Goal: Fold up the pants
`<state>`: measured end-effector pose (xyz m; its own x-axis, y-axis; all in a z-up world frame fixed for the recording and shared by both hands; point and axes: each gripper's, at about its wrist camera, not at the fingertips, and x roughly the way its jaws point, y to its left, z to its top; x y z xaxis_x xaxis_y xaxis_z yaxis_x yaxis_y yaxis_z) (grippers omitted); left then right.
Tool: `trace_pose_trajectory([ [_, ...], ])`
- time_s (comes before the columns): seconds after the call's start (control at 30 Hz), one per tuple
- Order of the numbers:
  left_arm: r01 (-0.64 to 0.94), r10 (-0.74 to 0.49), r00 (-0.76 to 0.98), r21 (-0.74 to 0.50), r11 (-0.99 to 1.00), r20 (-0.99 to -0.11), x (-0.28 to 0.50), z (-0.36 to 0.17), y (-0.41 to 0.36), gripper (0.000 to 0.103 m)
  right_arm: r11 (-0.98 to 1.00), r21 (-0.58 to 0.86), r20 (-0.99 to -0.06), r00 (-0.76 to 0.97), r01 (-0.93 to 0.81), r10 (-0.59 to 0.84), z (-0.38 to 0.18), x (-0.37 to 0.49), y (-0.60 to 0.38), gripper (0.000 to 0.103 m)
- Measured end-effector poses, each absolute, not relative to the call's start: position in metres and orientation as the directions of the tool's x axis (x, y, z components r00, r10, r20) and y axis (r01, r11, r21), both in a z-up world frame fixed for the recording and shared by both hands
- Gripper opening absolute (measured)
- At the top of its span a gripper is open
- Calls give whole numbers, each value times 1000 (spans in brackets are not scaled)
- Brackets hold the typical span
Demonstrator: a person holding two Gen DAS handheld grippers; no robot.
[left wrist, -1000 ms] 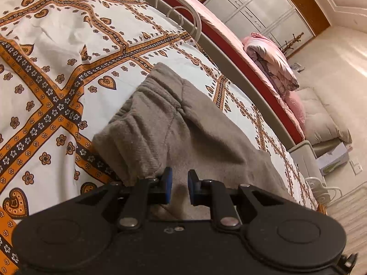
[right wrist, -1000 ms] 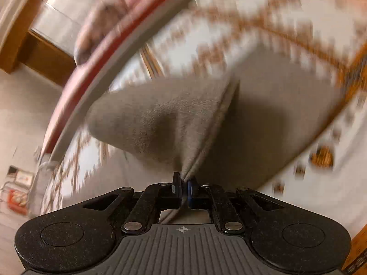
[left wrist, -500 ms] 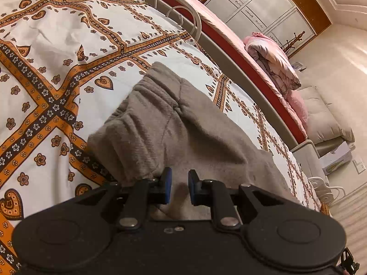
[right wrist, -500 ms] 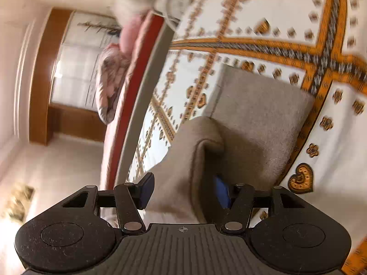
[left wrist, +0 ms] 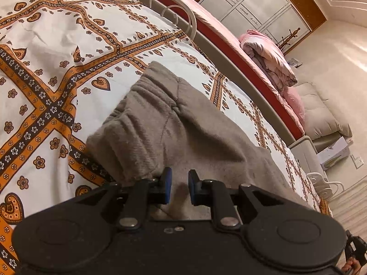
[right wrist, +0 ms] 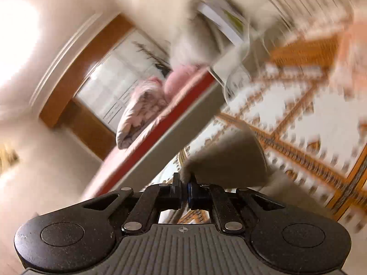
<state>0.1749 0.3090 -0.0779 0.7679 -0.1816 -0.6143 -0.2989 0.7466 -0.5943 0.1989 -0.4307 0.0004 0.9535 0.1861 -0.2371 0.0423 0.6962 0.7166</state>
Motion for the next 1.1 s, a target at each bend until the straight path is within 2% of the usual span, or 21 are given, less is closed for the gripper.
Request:
trace_pose_trajectory([
  [0.07,-298,-183,767,-594,747,-615,175,-78,309,8,707,689,-404,895,160,191,-19,208,-435,6],
  [0.13,-299,-183,767,-596,746,-615,176,-78,309,8,607,724,-580,766,329,277,-66,220,-449,6],
  [0.17,-300,-183,767,-595,745,-615,176,-78,309,8,557,741,-612,719,376,329,-85,223,-454,6],
  [0.27,-305,-178,767,-594,745,-617,176,-77,308,8,506,780,-563,768,369,307,-86,219,-468,8],
  [0.3,-307,-176,766,-592,745,-618,176,-77,307,8,494,790,-544,786,363,292,-84,217,-471,17],
  [0.37,-309,-172,765,-588,747,-620,176,-77,307,8,452,808,-530,801,377,280,-85,215,-477,28],
  [0.43,-310,-170,765,-586,749,-622,176,-77,306,8,438,808,-532,806,394,258,-86,216,-478,28],
  [0.47,-312,-168,765,-586,748,-622,176,-77,305,8,449,806,-527,814,387,245,-80,218,-479,24],
  [0.5,-313,-167,765,-585,748,-622,176,-77,305,8,477,800,-513,827,364,229,-72,214,-477,5],
  [0.6,-313,-164,765,-581,751,-623,176,-76,304,9,590,785,-368,907,186,204,-31,215,-460,5],
  [0.67,-314,-162,765,-581,751,-623,176,-76,303,9,603,797,-169,967,20,191,0,208,-450,5],
  [0.73,-309,-165,766,-580,753,-622,175,-76,303,9,603,792,-12,984,-99,177,19,199,-446,5],
  [0.77,-307,-168,766,-582,753,-621,175,-76,304,9,615,782,-1,987,-101,163,21,198,-446,5],
  [0.8,-304,-172,766,-585,752,-619,175,-76,305,9,608,792,-46,988,-56,151,15,200,-449,5],
  [0.83,-301,-175,767,-587,751,-618,175,-77,306,9,596,803,-135,981,27,137,3,205,-455,5],
  [0.93,-298,-182,766,-591,750,-616,175,-77,307,9,566,742,-529,833,360,163,-54,231,-471,5],
  [0.97,-298,-182,766,-591,749,-616,175,-77,307,9,555,711,-608,774,432,176,-74,235,-475,5],
  [1.0,-298,-182,766,-591,750,-617,175,-77,307,9,540,714,-624,755,445,202,-85,237,-479,5],
  [1.03,-298,-181,766,-591,750,-617,175,-77,308,9,504,749,-593,775,430,219,-87,235,-486,5],
  [1.1,-298,-181,767,-591,750,-616,175,-77,308,9,531,738,-588,782,417,204,-81,236,-485,5],
])
